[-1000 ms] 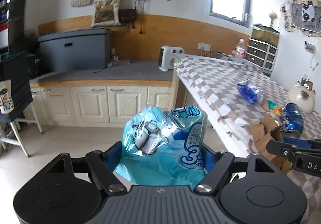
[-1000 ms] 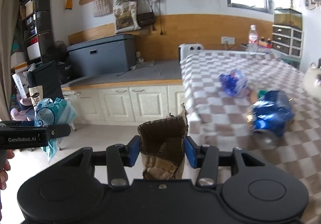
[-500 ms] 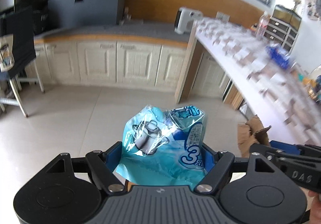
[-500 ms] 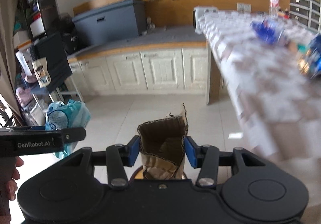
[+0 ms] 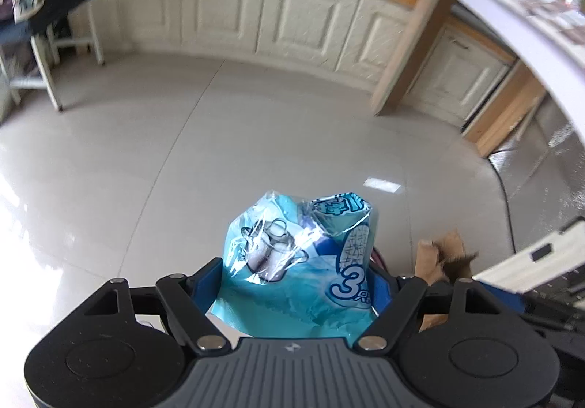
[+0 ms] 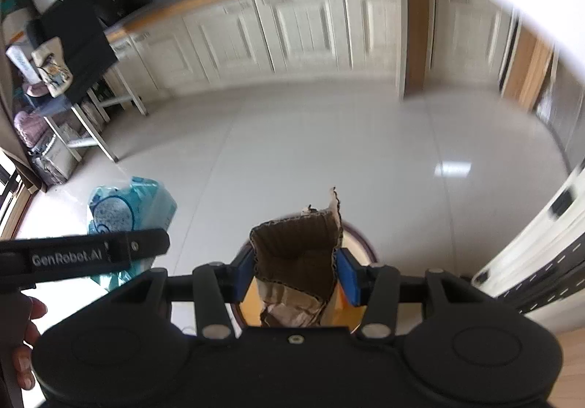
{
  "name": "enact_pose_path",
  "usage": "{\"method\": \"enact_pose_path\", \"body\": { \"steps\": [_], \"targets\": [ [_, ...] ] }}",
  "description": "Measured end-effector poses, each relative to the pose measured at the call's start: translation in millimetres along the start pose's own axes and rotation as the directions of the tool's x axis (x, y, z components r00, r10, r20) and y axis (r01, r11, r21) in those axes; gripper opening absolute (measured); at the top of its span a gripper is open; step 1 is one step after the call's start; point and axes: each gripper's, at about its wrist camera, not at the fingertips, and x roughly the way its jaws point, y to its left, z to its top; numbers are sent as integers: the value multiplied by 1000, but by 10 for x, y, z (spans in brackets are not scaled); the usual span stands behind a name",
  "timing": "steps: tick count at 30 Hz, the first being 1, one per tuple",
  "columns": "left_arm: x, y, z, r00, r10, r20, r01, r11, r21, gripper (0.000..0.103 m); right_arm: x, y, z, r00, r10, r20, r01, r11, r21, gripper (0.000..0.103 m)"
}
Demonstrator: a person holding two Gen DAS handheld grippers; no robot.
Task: Collect trash
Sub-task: 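Carry the teal wipes pack and cardboard scrap over the trash bin with both grippers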
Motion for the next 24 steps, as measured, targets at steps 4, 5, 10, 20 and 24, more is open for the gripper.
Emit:
{"method": "enact_pose_path", "body": {
  "steps": [4,5,10,20,24],
  "targets": [
    [400,82,-36,999,11,-47,-12,1000,-26,79,449,-114,-78,998,0,-65,3,999,38,49],
    [516,97,-63,998,12,-67,-14,999,-32,79,558,-141,-98,997,-6,-77,10,999,49,49],
    [962,75,-202,990,-2,-143,-4,999,-36,79,999,-349,-216,992,-7,-127,23,992,127,49],
    [1770,167,-502,956,-192,-222,122,947,-296,81,1323,-682,-380,992,-40,-121,62,980,188,49],
    [1928,118,-632,950,-176,-258,99,954,-284,96,1424,-696,-398,992,8,-128,15,983,183,49]
  ]
}}
